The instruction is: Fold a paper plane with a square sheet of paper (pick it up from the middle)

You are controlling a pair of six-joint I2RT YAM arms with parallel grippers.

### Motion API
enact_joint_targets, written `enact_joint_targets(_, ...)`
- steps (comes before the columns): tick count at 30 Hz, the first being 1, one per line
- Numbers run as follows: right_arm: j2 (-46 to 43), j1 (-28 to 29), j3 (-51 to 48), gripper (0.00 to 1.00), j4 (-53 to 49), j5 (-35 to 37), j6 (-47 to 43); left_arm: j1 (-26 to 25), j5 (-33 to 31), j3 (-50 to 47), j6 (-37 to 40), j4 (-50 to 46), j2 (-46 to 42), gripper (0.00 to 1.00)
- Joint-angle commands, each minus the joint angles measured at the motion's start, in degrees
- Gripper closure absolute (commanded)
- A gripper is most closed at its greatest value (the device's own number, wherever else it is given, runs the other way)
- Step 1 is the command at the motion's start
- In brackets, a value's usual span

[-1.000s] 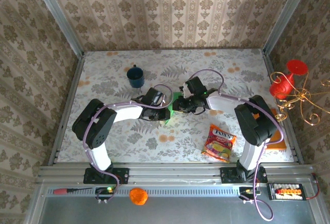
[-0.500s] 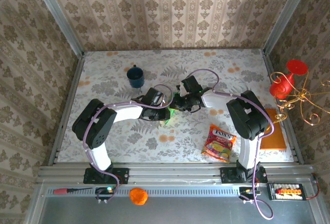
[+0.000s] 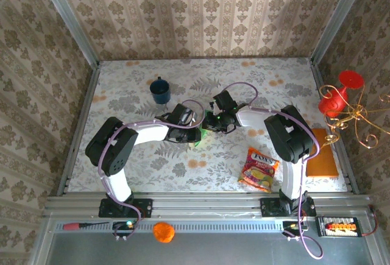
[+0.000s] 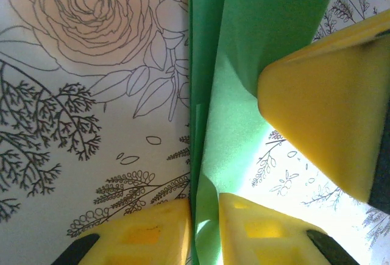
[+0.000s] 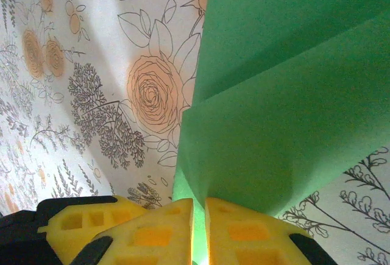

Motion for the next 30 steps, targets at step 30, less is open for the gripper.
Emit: enact_joint_targets(30,3.96,-0.14,2.96,0.86,-4.62,2.50,-1.69,-1.55,-1.08,-2.43,1.69,-4.51,5.30,0.78)
